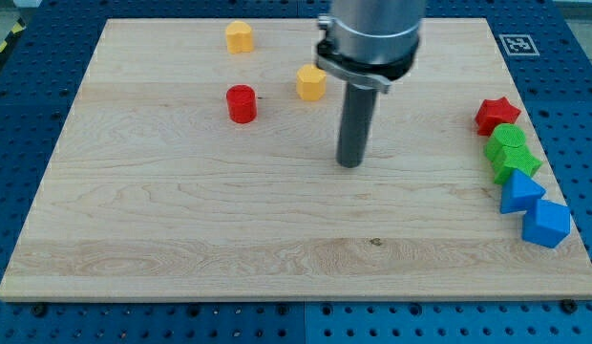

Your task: Touch the right side of the red circle

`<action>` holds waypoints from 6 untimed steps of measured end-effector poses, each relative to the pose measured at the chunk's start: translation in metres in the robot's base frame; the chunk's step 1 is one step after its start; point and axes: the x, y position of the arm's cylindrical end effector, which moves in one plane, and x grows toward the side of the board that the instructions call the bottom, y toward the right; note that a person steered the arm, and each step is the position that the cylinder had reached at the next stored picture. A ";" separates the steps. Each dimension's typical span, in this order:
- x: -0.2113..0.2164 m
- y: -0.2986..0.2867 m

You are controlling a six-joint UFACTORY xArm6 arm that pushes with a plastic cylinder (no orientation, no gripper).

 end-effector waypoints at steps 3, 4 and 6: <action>-0.078 -0.032; -0.081 -0.032; -0.092 -0.084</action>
